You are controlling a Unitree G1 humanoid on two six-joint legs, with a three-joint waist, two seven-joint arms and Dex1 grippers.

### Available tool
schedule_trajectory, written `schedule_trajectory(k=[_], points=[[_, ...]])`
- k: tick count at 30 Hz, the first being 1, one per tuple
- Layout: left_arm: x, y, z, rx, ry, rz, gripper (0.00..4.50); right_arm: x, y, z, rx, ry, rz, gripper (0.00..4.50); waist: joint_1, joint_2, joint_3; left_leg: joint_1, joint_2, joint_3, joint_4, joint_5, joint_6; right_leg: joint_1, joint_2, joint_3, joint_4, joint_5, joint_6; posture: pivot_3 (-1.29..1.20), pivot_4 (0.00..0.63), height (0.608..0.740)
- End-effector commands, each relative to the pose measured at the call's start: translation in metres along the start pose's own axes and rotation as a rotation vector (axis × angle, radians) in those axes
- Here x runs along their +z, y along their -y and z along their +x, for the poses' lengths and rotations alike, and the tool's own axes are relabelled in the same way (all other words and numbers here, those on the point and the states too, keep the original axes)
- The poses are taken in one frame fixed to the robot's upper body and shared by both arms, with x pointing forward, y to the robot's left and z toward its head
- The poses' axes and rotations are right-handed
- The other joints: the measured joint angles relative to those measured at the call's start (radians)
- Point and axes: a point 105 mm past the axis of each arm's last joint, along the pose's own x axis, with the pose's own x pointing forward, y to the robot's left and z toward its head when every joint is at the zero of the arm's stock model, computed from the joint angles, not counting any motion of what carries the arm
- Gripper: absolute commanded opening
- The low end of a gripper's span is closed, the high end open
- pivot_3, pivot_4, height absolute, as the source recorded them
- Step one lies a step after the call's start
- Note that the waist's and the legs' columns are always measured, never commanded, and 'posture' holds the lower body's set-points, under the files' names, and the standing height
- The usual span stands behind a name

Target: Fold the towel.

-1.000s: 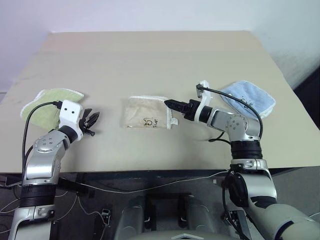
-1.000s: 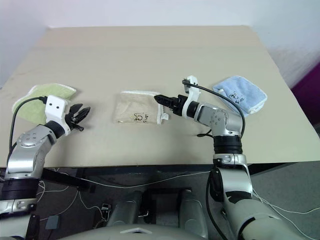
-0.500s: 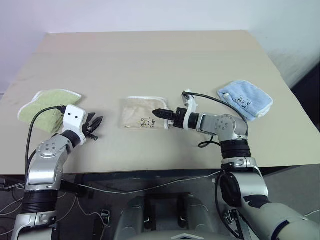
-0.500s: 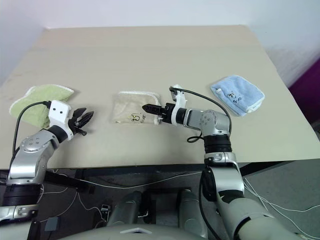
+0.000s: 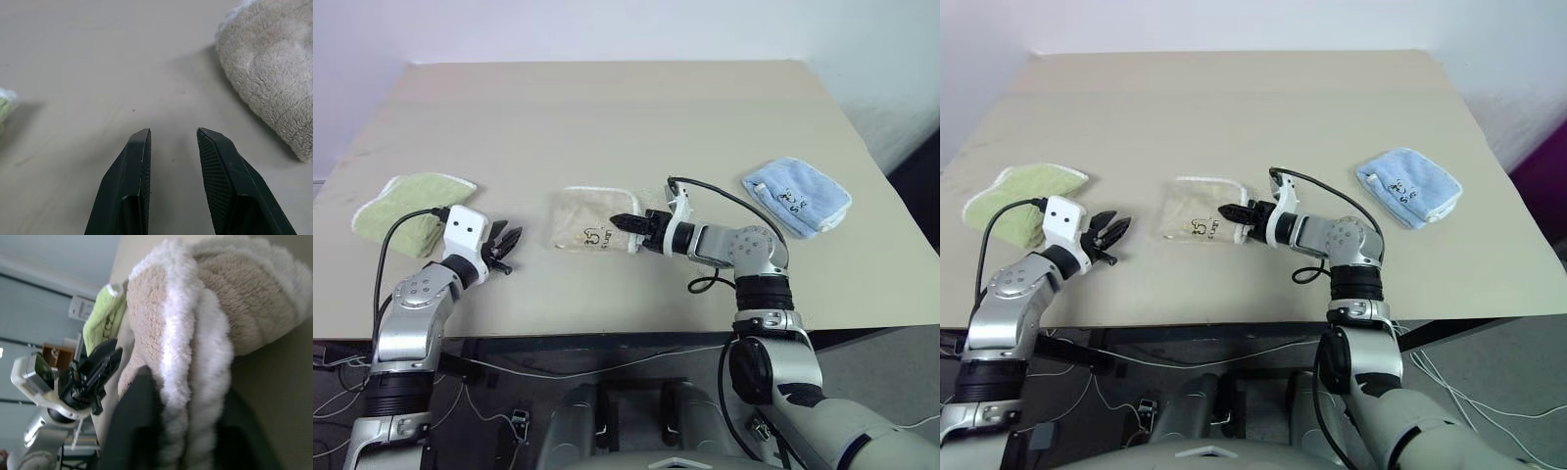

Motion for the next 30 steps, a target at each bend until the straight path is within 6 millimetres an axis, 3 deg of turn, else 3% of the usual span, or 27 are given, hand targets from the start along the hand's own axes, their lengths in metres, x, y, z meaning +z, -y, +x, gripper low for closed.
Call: schedule_trajectory(k=[1,7,9,13,17,21,27,30], points=[[0.016,-0.001,0.000,0.001,0.054,0.027,1.54,0.016,-0.020,-0.002,0.073,0.065,0.018,0.04,0.000,0.000,0.000,0.000,0.000,0.000,0.000,0.000,0.000,0.000,0.000,0.000,0.000,0.000,0.000,0.00,0.150,0.740],[0.015,0.003,0.001,-0.007,0.054,0.020,1.54,0.062,-0.028,-0.036,0.060,0.291,0.014,0.04,0.004,0.000,0.000,0.000,0.000,0.000,0.000,0.000,0.000,0.000,0.000,0.000,0.000,0.000,0.000,0.00,0.150,0.740],[0.015,0.005,0.003,-0.015,0.054,0.015,1.54,0.089,-0.029,-0.060,0.026,0.419,-0.013,0.04,0.005,0.000,0.000,0.000,0.000,0.000,0.000,0.000,0.000,0.000,0.000,0.000,0.000,0.000,0.000,0.00,0.150,0.740],[0.014,0.015,0.010,-0.052,0.055,0.005,1.54,0.145,-0.026,-0.130,-0.107,0.693,-0.089,0.04,0.008,0.000,0.000,-0.001,-0.001,0.000,0.000,0.000,0.000,0.000,-0.001,0.000,0.000,0.000,0.000,0.00,0.150,0.740],[0.016,0.024,0.019,-0.085,0.063,-0.004,1.54,0.173,-0.002,-0.190,-0.296,0.873,-0.059,0.04,0.005,0.000,0.000,0.000,-0.001,0.000,0.000,-0.001,0.001,0.001,0.000,0.000,-0.001,0.000,0.000,0.00,0.150,0.740],[0.018,0.033,0.029,-0.119,0.071,-0.011,1.54,0.174,0.037,-0.232,-0.486,0.929,0.046,0.04,0.001,0.000,0.000,0.001,0.000,0.001,0.000,0.000,0.002,0.001,0.001,0.001,0.000,0.000,0.000,0.00,0.150,0.740],[0.018,0.042,0.036,-0.154,0.076,-0.014,1.54,0.148,0.091,-0.250,-0.682,0.875,0.166,0.04,0.002,0.000,0.000,0.001,0.001,0.003,0.000,0.000,0.002,0.001,0.001,0.002,0.000,0.000,0.001,0.00,0.150,0.740],[0.018,0.043,0.037,-0.158,0.078,-0.015,1.54,0.144,0.099,-0.254,-0.707,0.885,0.196,0.04,0.003,0.000,0.000,0.001,0.000,0.003,0.000,0.000,0.002,0.001,0.001,0.003,0.000,0.000,0.001,0.00,0.150,0.740]])
